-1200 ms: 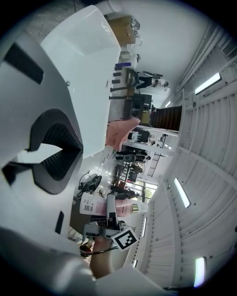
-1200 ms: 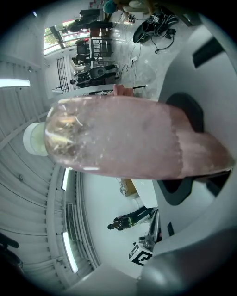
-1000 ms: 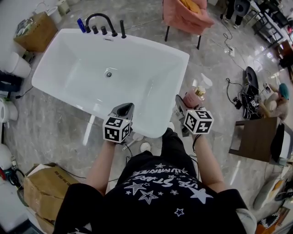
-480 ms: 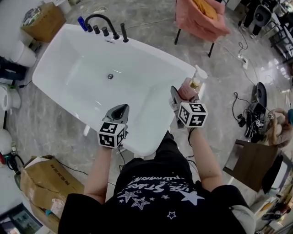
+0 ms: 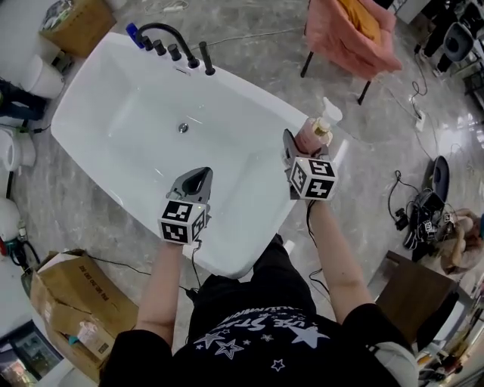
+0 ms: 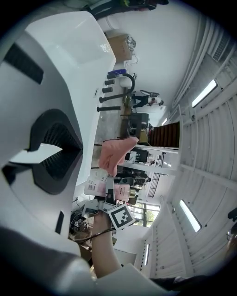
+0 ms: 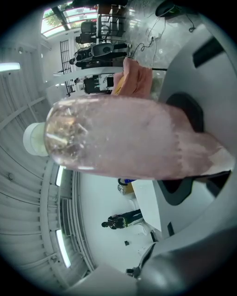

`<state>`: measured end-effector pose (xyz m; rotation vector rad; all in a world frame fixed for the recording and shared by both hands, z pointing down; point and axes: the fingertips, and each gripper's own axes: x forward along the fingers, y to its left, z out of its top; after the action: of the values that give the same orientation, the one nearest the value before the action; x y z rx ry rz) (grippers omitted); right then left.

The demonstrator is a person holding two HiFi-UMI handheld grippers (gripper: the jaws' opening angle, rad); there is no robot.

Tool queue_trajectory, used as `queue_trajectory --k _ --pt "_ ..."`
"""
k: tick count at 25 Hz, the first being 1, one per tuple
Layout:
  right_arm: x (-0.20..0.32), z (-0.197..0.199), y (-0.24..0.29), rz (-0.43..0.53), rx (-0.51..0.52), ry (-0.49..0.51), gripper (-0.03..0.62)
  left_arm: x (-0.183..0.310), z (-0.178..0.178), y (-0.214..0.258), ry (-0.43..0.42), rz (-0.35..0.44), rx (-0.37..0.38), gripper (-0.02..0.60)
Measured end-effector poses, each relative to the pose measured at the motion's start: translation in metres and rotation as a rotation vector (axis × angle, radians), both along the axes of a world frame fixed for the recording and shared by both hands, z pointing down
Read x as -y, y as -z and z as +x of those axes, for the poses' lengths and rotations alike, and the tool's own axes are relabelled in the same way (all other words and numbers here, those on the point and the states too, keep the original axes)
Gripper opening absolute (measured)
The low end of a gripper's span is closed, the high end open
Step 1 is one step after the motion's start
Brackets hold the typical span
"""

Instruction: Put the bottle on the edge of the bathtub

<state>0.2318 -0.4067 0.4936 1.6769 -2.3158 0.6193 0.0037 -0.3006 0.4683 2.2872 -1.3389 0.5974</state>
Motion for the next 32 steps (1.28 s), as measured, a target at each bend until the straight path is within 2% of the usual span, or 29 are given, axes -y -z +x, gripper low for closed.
queue_trajectory --k 9,19,25,32 --pt "0.087 -0.005 -0.046 0.039 -0.025 -0.020 0.219 0.059 0.001 -0.030 0.029 0.009 -0.016 0.015" --pt "0.178 -0.021 -0.093 0.129 -0.073 -0.045 0.219 0.119 -0.015 -0.069 0.069 0.072 -0.026 0.015" --pt "0.217 -0.033 -0.111 0.182 -0.074 -0.071 0.219 0.127 -0.026 -0.092 0.083 0.081 -0.047 0.015" --pt "0.249 -0.032 -0.130 0.192 -0.056 -0.153 0.219 0.129 -0.037 -0.112 0.087 0.070 -0.043 0.015"
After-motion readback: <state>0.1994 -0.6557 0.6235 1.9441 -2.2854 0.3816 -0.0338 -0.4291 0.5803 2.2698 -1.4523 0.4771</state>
